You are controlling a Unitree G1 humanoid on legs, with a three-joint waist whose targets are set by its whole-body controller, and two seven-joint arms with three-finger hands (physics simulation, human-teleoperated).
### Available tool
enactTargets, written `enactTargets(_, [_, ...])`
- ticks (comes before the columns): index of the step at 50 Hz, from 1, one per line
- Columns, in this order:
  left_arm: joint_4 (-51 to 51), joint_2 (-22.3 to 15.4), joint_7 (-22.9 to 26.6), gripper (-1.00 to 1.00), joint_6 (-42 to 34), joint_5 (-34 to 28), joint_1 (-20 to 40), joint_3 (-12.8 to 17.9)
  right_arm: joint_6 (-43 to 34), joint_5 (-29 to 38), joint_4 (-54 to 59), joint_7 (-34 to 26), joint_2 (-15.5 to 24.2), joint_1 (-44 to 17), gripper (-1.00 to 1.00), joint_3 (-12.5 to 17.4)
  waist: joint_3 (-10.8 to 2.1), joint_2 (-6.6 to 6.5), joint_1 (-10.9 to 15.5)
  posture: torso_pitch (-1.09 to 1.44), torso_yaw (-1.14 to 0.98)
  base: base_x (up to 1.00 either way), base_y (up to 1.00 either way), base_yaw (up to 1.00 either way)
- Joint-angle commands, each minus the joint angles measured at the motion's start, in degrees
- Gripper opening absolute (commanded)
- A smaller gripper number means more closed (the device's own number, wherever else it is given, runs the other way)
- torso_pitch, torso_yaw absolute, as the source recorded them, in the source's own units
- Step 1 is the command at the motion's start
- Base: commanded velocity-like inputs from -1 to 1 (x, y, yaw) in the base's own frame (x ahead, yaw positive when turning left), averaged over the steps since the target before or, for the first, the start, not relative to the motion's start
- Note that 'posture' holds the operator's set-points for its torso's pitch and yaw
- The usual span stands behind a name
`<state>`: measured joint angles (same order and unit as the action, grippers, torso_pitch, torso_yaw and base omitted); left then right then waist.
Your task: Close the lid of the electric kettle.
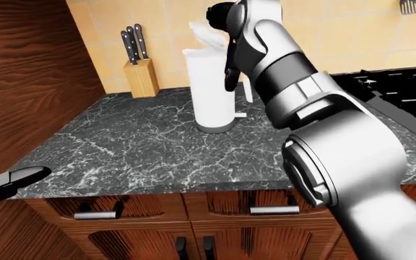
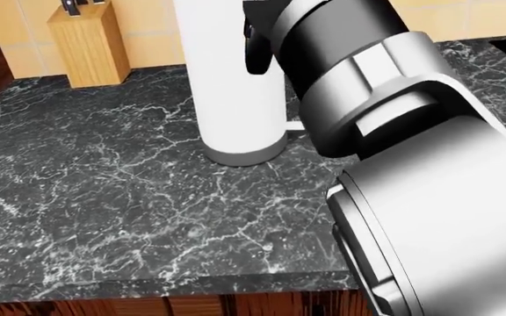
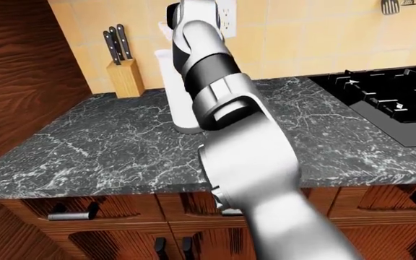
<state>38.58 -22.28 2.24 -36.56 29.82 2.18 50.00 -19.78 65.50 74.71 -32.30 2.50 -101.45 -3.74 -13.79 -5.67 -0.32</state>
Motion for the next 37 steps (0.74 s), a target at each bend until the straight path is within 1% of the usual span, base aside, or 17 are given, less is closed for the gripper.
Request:
enactTargets(1, [1.17,-1.16,0.15,1.00,1.65,0.14,0.97,0.50,0.42,0.31,-2.16,1.00,0.10,-2.61,1.00,-0.09,-0.55,-0.33,0.01,-0.39,0.00,0.00,0.00,0.00])
enactTargets(7, [1.61,-1.33,-0.10,1.00,1.08,0.59,0.98,0.76,0.53,0.15,-2.09,0.51,-0.40,-3.82,1.00,-0.15,-0.60,-0.31,0.08,-0.39,0.00,0.00,0.00,0.00])
enactTargets(10, [1.92,-1.56,-0.28,1.00,0.46,1.13,0.95,1.36,0.77,0.26,-2.05,0.13,0.26,-4.20,1.00,-0.17,-0.58,-0.26,0.14,-0.39,0.00,0.00,0.00,0.00])
enactTargets(13, [2.47,-1.59,-0.55,1.00,0.02,1.18,1.00,1.08,0.75,0.59,-2.17,-0.01,0.86,-3.87,1.00,-0.26,-0.55,-0.20,0.22,-0.39,0.00,0.00,0.00,0.00])
enactTargets(18, [2.57,-1.86,-0.59,1.00,-0.42,1.53,1.06,1.58,0.76,0.72,-2.15,0.05,1.25,-3.69,1.00,-0.17,-0.57,-0.23,0.34,-0.39,0.00,0.00,0.00,0.00])
enactTargets(37, [2.46,-1.87,-0.60,1.00,-0.34,1.13,1.24,1.08,0.93,1.16,-2.20,0.13,1.94,-3.45,1.00,-0.06,-0.51,-0.32,0.27,-0.39,0.00,0.00,0.00,0.00])
